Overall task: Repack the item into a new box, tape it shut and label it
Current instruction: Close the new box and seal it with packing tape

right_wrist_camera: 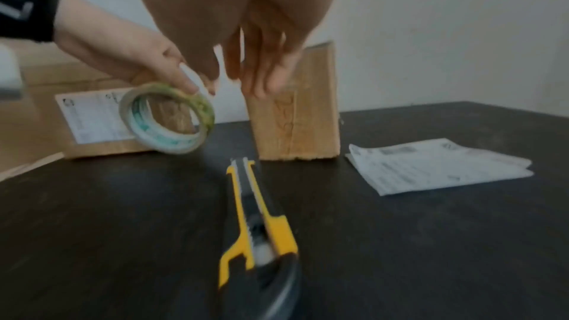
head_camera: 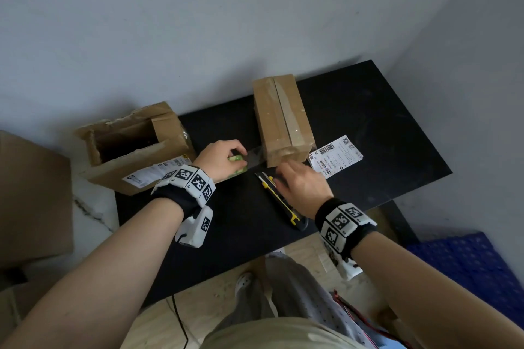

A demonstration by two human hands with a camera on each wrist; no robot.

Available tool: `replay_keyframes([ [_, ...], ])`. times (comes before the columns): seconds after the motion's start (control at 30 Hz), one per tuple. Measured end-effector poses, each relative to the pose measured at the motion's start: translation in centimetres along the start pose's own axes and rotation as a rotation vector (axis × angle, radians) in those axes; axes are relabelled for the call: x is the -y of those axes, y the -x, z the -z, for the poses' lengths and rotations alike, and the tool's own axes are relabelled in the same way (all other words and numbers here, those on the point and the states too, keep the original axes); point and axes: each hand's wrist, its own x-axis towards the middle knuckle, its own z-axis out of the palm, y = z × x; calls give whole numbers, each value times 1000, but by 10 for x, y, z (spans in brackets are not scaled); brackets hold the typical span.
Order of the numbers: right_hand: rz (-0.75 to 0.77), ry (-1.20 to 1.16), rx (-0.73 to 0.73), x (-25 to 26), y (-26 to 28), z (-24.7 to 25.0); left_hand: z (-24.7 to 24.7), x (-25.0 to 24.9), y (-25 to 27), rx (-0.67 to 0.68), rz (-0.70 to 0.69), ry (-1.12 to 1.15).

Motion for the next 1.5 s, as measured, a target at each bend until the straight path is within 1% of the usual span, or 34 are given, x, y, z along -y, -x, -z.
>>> replay_keyframes([
  [0.07, -232, 43, 322, 0, 4, -16, -1, 2, 2, -32, -14, 6],
  [0.1, -329, 52, 420, -1, 5, -23, -2, 2, 4, -42, -20, 7],
  [0.13, -404, 37, 471, -1, 6, -28, -3, 3, 6, -49, -27, 8],
  [0.2, -489, -19, 502, 0, 6, -36, -6, 5, 8, -63, -45, 19],
  [0.4, -561, -85, 540, 0, 5, -42, -8, 3, 14, -117, -61, 13],
  [0.53, -644, -191, 570, -4, 12, -32, -10, -2, 15, -193, -44, -8],
  [0.6, -671, -273, 545, -5, 23, -22, -11, -4, 14, -212, -40, -36],
  [0.7, -613, -372, 412, -2, 40, -3, -11, -6, 13, -241, -38, -72],
  [0.8, -499, -333, 244, 6, 45, 12, -11, -9, 14, -288, -32, -108],
  [0.87, -443, -283, 190, 14, 38, 20, -10, -12, 14, -304, -21, -116],
  [0.97, -356, -175, 176, 28, 22, 27, -10, -15, 16, -318, -20, -123],
  [1.07, -283, -21, 214, 40, 12, 27, -11, -18, 18, -331, -29, -154],
  [1.17, -242, 76, 229, 48, 7, 24, -13, -20, 18, -344, -11, -184],
  [1.33, -243, 145, 243, 56, 6, 18, -15, -22, 18, -346, 2, -202],
  [1.5, -262, 211, 296, 63, 8, 18, -17, -21, 16, -363, 22, -190],
])
